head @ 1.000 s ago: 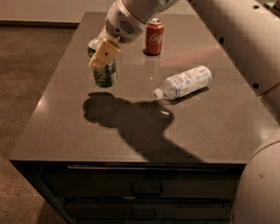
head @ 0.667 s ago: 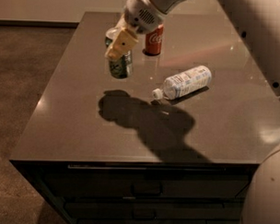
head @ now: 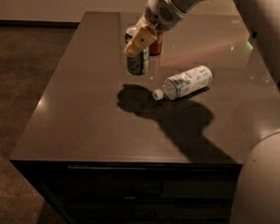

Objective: Move green can near blue plastic bottle

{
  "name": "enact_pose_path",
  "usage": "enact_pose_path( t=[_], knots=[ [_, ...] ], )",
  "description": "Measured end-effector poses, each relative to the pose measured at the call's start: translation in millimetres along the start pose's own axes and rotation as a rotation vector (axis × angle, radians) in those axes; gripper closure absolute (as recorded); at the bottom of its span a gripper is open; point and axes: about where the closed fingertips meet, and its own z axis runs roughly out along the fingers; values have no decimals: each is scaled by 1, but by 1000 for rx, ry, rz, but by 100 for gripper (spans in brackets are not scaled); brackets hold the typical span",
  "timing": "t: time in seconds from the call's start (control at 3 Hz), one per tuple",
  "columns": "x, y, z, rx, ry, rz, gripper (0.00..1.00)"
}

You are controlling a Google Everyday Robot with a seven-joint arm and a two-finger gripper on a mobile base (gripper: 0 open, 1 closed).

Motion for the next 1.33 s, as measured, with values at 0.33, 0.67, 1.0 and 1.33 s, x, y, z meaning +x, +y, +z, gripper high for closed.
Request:
enact_pose_path(
  t=[0.33,0.67,1.0,1.33],
  knots=[
    [23,-10,1,8,19,36,100],
    [44,-14,3,24,24,49,82],
    [62,-15,6,31,9,59,60],
    [76,-12,10,28,-17,63,36]
  ],
)
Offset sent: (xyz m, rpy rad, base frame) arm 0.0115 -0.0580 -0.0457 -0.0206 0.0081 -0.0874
